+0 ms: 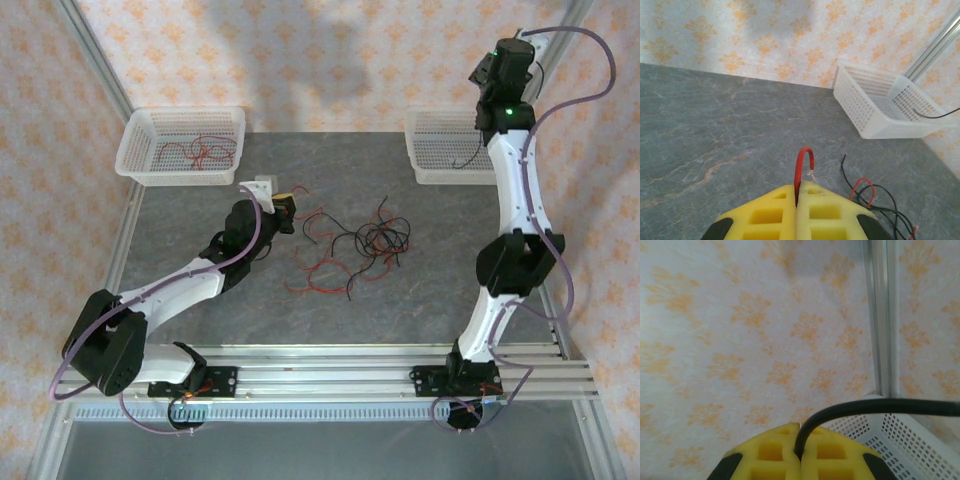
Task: Untangle the cables
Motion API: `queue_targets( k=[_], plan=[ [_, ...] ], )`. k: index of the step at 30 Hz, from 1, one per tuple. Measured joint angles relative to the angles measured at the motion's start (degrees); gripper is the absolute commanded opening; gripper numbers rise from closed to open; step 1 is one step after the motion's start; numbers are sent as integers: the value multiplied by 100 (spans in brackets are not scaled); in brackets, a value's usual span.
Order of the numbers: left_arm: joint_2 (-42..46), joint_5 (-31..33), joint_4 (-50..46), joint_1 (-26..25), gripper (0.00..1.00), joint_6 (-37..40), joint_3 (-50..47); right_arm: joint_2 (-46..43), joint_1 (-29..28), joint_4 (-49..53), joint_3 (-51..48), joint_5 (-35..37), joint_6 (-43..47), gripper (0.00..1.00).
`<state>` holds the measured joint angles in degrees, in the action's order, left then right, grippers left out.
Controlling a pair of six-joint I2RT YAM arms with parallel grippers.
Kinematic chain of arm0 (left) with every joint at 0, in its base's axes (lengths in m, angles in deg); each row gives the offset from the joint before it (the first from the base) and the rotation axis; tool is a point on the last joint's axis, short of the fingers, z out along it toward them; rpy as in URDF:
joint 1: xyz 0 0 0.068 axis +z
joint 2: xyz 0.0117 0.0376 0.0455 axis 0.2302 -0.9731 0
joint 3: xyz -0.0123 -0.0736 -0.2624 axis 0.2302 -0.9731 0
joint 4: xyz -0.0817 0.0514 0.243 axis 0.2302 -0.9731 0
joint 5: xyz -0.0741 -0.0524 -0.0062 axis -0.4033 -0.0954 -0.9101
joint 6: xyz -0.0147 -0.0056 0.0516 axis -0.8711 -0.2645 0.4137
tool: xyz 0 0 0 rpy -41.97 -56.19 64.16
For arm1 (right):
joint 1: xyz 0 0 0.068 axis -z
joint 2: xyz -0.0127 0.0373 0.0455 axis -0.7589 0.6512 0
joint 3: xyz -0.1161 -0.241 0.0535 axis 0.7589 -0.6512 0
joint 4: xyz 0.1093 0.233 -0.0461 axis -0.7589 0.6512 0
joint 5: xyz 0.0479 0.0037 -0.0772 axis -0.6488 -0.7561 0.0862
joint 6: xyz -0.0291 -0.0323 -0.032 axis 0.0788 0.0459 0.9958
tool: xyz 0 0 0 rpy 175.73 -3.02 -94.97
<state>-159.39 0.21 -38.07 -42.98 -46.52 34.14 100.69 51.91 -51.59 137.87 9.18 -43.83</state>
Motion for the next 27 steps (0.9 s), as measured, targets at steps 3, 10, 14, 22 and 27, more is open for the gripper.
queue_targets(
  k=[3,10,14,22,27],
  plan=[
    [68,13,-129,-85,0,42,144,693,164,-22,380,-227,-184,0],
    [262,81,-398,-232,0,153,468,1985,225,140,787,-570,-433,0],
    [348,166,-522,-260,0,157,608,2420,227,476,852,-730,-623,0],
    [382,203,-896,-269,0,302,1189,3132,446,1196,1510,-1493,-1064,57],
    [382,203,-960,-299,0,350,1526,3132,678,1364,1513,-2020,-1196,72]
  ],
)
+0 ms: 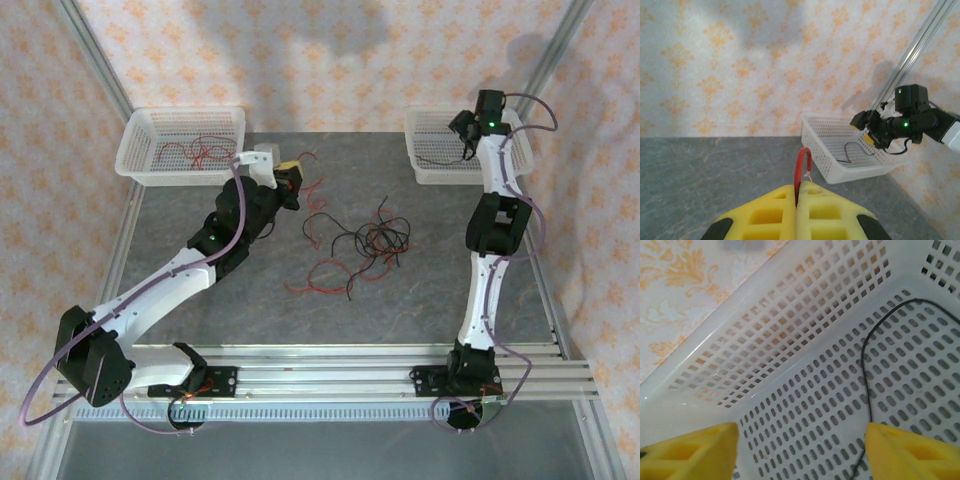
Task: Untangle the cables
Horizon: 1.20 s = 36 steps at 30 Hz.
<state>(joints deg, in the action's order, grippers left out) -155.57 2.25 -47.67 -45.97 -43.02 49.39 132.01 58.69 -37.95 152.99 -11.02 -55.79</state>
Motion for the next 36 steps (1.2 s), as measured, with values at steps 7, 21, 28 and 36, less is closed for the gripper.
queue_targets(
  k=[7,21,28,36],
  plan=[
    [-15,15,-264,0,0,61,485,-546,-4,197,-319,-501,157,77],
    [-238,203,-682,0,0,-33,1421,-5405,-1093,-1443,-5202,-1735,1128,79],
    [-273,376,-826,2,0,-238,1759,-6544,-2479,-2085,-7235,-2352,1377,79],
    [-337,452,-898,0,0,-494,1969,-6898,-3928,-3307,-8778,-2114,984,79]
  ],
)
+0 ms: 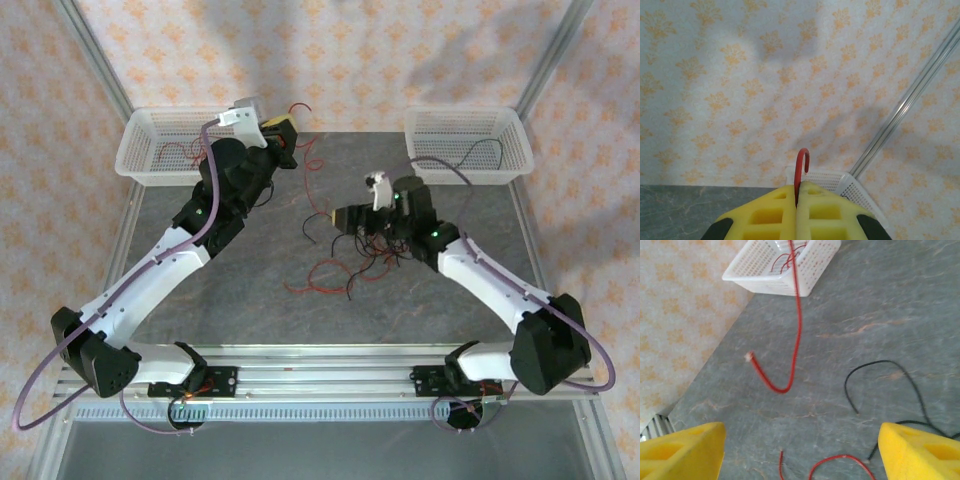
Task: Untangle the cables
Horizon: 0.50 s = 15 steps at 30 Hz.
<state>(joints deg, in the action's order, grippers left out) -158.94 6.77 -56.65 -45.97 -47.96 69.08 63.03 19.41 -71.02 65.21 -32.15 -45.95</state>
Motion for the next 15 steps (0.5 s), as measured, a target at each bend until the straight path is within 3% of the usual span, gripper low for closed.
queue_targets(
  k=[8,15],
  plan=[
    [0,2,-33,0,0,-103,0,28,-815,-1091,-422,916,-393,70],
    [37,0,-59,0,0,-184,0,632,-826,-1655,-352,1714,-614,45]
  ],
)
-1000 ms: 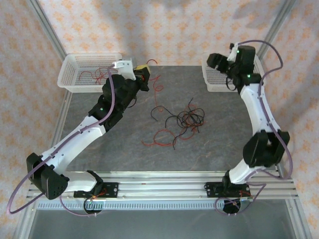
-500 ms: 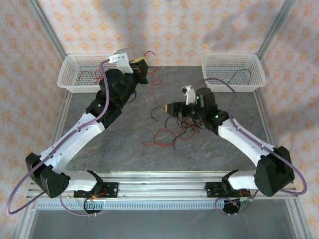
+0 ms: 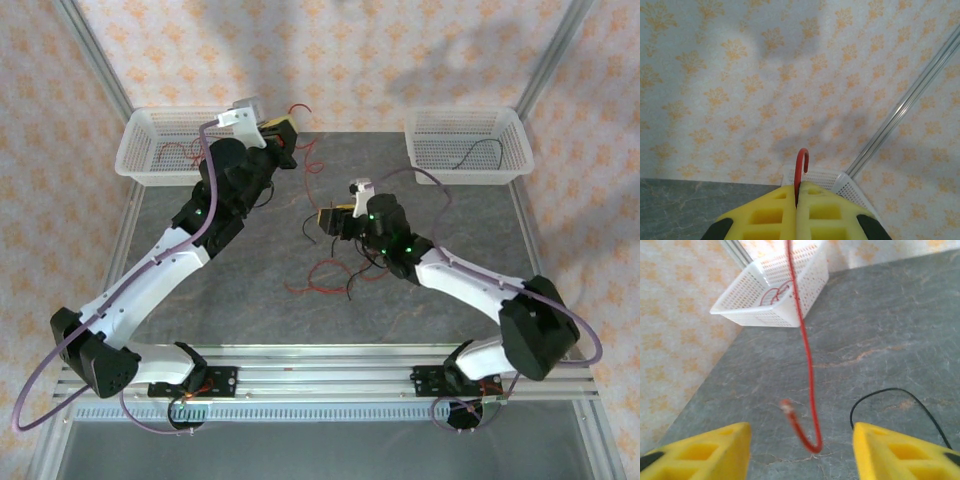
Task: Untangle the cables
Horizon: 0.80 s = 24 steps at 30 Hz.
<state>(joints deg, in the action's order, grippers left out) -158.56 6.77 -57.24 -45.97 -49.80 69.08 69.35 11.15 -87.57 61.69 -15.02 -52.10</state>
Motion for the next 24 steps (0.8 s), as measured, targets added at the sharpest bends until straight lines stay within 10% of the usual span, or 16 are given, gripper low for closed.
queue_targets(
  k=[5,24],
  plan=[
    [138,7,-33,0,0,2,0,417,0,-83,74,243,-107,0],
    [-557,1578,-518,2,0,1832,1867,1318,0,625,76,1169,-846,4]
  ],
)
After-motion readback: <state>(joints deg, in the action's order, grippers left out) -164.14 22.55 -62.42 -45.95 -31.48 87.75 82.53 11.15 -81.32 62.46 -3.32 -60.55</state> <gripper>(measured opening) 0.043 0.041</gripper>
